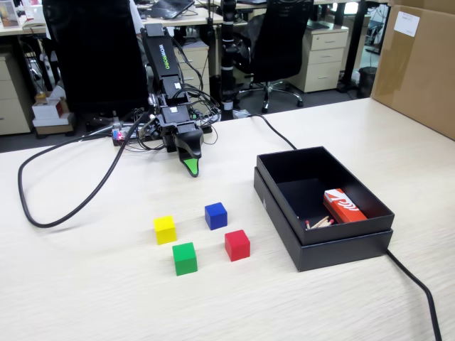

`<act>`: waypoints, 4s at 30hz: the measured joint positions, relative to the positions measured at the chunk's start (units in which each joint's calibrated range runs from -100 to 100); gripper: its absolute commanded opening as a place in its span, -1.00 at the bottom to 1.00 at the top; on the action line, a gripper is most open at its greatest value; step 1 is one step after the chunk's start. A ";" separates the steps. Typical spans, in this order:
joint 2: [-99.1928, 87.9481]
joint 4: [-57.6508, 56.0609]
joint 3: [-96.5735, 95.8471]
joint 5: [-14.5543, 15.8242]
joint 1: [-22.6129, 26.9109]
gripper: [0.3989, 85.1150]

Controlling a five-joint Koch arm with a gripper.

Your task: Put the green cube on top of the red cube

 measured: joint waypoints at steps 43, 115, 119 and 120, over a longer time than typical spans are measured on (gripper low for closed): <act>-0.13 0.00 0.00 0.00 0.00 0.14; 117.28 -46.61 124.24 -2.88 -7.77 0.11; 120.26 -46.54 125.51 -2.88 -7.86 0.11; 121.04 -46.54 125.51 -2.88 -7.86 0.11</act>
